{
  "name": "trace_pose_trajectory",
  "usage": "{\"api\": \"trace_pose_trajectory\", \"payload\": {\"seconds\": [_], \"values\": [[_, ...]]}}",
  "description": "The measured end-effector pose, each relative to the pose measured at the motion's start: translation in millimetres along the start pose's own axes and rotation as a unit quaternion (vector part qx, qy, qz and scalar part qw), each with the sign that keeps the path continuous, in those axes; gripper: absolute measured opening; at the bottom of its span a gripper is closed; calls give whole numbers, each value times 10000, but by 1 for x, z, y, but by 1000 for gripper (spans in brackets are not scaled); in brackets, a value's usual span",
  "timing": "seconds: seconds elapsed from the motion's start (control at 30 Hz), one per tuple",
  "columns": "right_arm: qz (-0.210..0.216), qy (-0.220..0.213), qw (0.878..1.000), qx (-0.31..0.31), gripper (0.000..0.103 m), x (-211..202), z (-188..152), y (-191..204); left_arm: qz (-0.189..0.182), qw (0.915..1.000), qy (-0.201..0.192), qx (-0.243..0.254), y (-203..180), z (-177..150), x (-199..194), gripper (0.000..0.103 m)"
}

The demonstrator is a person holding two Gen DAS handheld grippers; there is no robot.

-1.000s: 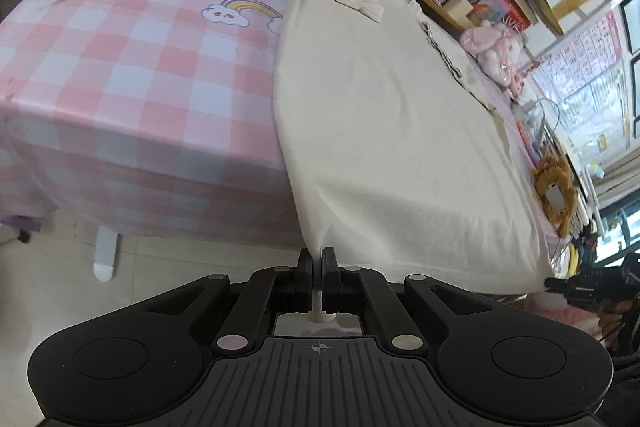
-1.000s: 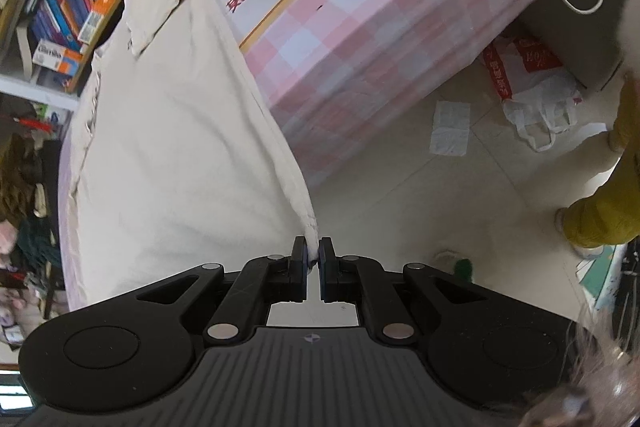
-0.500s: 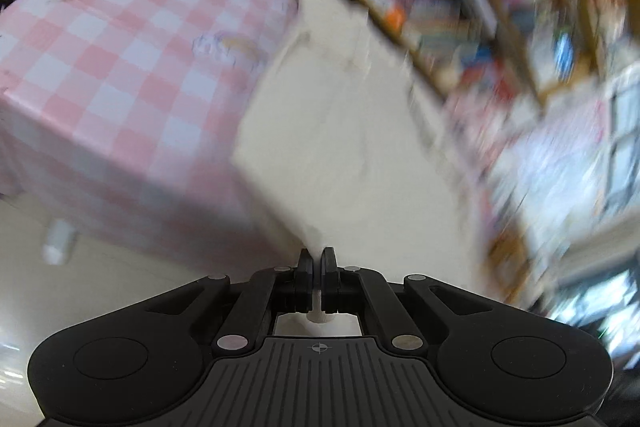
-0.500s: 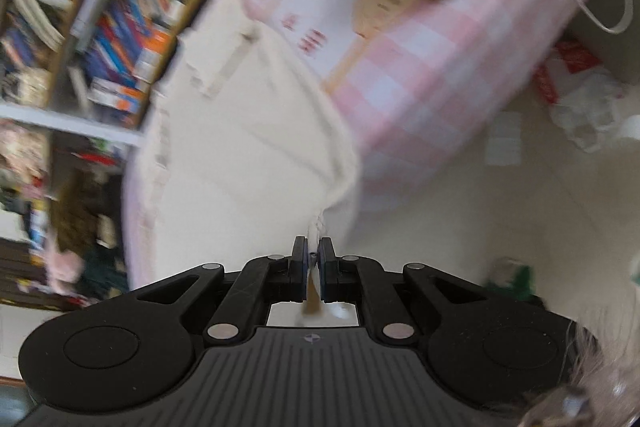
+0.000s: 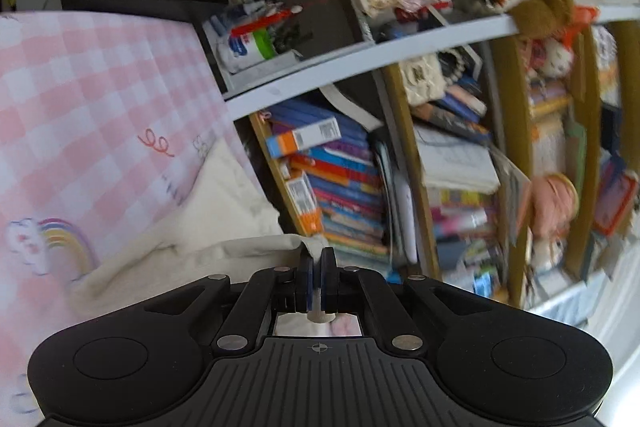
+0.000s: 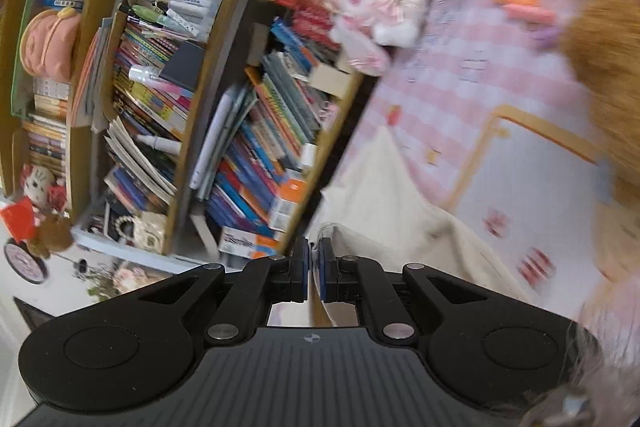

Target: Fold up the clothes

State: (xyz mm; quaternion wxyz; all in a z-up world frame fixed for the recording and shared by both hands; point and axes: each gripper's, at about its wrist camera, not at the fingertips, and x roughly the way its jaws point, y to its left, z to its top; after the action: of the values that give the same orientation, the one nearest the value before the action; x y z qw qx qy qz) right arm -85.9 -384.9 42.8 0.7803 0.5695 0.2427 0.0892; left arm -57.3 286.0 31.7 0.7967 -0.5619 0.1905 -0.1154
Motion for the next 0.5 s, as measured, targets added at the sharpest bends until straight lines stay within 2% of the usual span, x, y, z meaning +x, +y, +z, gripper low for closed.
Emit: {"api": "trace_pose_trajectory", "payload": {"seconds": [0.23,0.5], "values": [[179,448,9988,120,5,80,52,0,340,9986,-361,178,-21,9,46,1],[-79,751,9969,199,5,144,73,-12,520,9982,-266,108,-13,16,93,1]]}}
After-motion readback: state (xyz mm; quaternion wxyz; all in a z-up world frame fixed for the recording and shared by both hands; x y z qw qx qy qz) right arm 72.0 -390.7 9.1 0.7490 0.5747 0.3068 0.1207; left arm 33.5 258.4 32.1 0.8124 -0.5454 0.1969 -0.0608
